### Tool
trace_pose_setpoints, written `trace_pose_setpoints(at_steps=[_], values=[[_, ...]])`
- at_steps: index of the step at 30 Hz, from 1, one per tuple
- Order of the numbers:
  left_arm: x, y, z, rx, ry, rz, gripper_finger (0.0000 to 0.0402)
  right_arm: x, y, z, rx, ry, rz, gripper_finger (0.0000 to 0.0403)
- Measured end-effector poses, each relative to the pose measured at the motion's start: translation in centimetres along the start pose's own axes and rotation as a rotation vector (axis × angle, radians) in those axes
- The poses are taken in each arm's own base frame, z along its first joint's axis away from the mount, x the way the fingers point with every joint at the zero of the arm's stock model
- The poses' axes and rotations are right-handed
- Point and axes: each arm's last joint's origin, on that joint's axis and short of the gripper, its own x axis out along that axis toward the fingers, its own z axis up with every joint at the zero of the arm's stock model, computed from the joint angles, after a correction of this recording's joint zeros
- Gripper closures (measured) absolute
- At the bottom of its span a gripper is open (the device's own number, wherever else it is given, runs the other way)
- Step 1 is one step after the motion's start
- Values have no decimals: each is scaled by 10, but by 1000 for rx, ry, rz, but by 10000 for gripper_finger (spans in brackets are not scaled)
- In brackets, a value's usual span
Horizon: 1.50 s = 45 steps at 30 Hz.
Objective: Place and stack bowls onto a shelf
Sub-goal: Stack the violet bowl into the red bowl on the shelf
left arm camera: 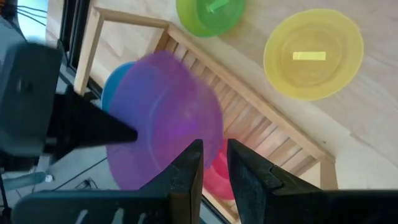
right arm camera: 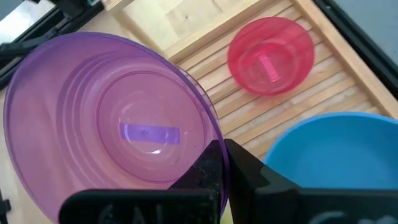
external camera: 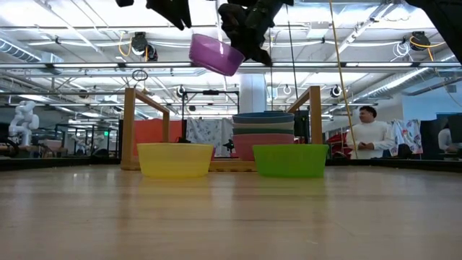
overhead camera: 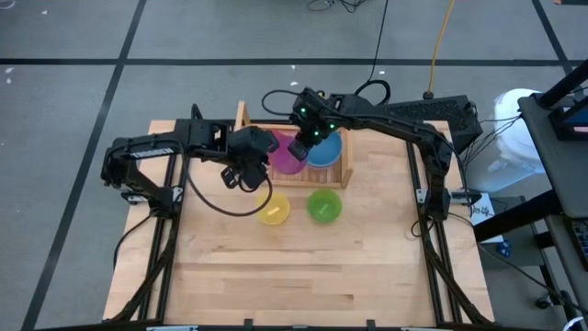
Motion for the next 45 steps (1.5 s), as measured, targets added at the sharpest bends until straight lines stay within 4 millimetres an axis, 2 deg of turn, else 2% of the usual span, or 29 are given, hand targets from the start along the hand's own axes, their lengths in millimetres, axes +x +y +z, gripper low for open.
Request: trace_pose_setpoints(at_steps=[13, 36, 45], values=[[1, 1, -2, -5, -89, -42, 323, 3, 18, -6, -92, 18, 45, 403], [0, -2, 5, 9, -203, -85, 323, 4, 36, -7, -204, -8, 134, 403], [4, -2, 6, 1, -205, -108, 323, 4, 37, -10, -204, 13, 130, 403]])
